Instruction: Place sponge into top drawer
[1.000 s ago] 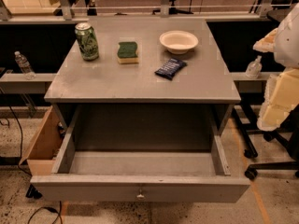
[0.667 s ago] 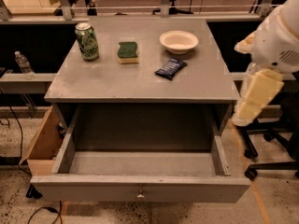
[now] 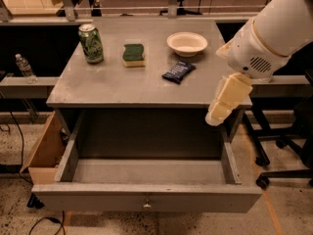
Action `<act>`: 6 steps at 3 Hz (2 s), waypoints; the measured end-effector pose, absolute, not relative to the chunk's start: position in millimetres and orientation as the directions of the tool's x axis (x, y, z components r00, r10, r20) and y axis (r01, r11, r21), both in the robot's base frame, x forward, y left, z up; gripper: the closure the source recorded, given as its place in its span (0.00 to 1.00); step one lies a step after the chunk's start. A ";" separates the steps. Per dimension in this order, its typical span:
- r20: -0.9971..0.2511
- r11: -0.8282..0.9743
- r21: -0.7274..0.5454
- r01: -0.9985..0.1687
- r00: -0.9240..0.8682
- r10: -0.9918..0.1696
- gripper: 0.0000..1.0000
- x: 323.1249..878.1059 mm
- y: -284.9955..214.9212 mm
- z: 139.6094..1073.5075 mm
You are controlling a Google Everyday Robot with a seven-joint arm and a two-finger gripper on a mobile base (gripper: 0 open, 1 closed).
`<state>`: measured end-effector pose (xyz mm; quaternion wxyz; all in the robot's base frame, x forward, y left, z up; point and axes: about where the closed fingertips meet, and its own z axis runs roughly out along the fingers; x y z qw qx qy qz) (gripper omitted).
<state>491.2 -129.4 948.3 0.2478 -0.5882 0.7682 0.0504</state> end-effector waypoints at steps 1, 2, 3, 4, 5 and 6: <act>-0.479 0.310 -0.208 -0.928 -0.180 -0.859 0.00 512.4 -111.3 936.3; -0.538 0.344 -0.190 -0.920 -0.196 -0.820 0.00 559.2 -75.8 917.3; -0.626 0.412 -0.129 -0.902 -0.248 -0.740 0.00 600.3 -39.9 907.9; -0.683 0.455 -0.073 -0.888 -0.288 -0.672 0.00 633.5 -4.5 903.5; -0.704 0.486 -0.047 -0.873 -0.317 -0.636 0.00 662.1 19.2 898.2; -0.721 0.505 -0.037 -0.863 -0.327 -0.611 0.00 691.6 40.8 897.1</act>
Offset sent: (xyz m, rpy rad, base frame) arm 0.1449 0.1115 -0.0604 0.2275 0.0062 -0.0877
